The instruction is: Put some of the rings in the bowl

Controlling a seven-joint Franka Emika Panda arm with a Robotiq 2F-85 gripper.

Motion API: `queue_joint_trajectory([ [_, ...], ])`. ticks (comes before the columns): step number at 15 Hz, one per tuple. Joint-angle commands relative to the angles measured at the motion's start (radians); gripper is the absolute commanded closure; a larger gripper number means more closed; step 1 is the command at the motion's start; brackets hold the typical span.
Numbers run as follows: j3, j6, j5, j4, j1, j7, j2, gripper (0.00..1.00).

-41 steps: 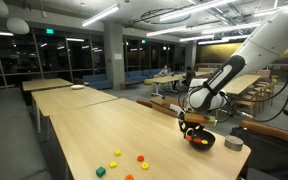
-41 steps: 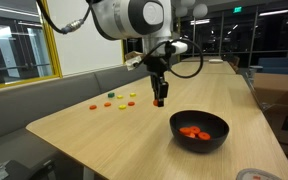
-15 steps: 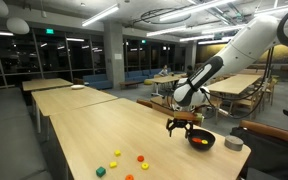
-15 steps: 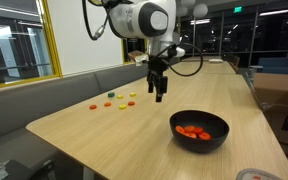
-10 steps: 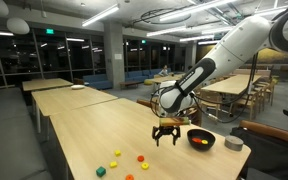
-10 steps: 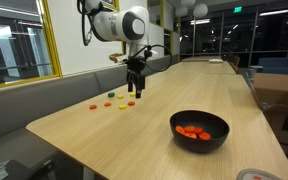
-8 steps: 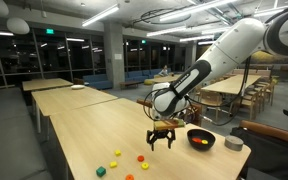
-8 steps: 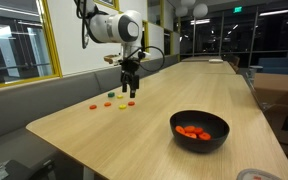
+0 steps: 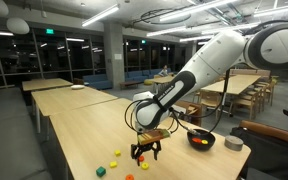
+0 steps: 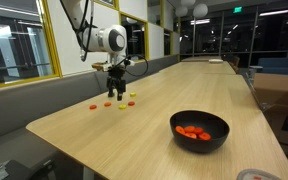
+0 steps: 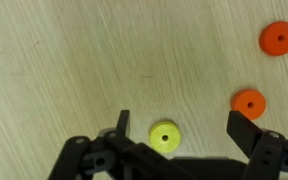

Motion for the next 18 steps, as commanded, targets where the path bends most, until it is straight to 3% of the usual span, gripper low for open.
queue_joint_trajectory([
  [1,0.010,0.006,-0.017,0.070,0.037,0.013,0.054,0.00],
  [18,0.016,0.199,-0.027,0.051,0.184,0.061,0.107,0.00],
])
